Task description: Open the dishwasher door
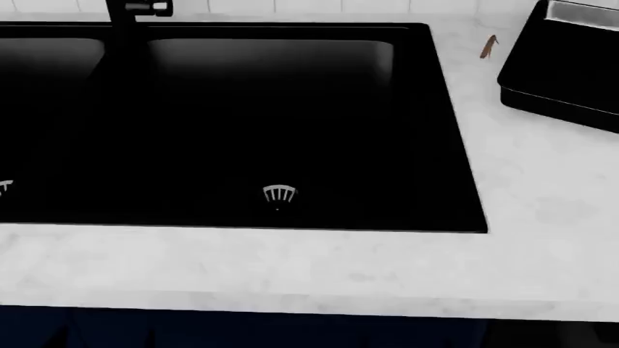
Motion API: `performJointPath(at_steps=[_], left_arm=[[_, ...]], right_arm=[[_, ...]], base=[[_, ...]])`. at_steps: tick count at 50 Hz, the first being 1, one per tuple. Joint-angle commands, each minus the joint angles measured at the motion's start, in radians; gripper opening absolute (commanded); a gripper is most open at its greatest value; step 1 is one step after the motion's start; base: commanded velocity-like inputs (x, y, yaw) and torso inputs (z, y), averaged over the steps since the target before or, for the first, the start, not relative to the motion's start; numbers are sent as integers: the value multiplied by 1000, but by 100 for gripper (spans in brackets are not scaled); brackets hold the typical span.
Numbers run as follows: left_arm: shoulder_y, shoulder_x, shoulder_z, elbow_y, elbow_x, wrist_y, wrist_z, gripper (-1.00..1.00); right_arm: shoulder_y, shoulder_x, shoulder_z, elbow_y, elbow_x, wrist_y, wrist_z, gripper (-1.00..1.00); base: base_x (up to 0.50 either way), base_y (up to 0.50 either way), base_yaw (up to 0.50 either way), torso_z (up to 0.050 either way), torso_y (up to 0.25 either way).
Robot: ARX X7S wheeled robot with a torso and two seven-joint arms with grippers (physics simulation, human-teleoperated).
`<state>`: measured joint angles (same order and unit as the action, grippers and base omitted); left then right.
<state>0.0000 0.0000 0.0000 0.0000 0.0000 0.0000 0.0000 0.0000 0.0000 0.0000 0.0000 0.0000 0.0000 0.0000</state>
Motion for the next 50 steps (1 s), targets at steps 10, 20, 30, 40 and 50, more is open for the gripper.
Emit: performJointPath(at_steps=[10, 20, 30, 40, 50], left_arm=[[-1, -40, 50, -10, -40, 9, -48, 100], [1, -59, 75, 1, -55, 7, -68, 100], [7, -73, 91, 10, -69, 5, -85, 100], [9, -86, 104, 22, -79, 1, -99, 100], [4, -96, 117, 10, -92, 13, -110, 100]], right_arm=[[3, 38, -43, 16, 50, -13, 49, 100], [-2, 57, -63, 12, 74, -11, 72, 100], [-8, 71, -78, -3, 91, -5, 89, 100], [-9, 83, -95, -3, 99, -17, 101, 100], [-6, 91, -103, 7, 119, -18, 107, 100]], base=[[0, 0, 0, 0, 0], [-130, 0, 0, 0, 0], [-407, 0, 0, 0, 0], [-81, 0, 0, 0, 0], [0, -271, 0, 0, 0]])
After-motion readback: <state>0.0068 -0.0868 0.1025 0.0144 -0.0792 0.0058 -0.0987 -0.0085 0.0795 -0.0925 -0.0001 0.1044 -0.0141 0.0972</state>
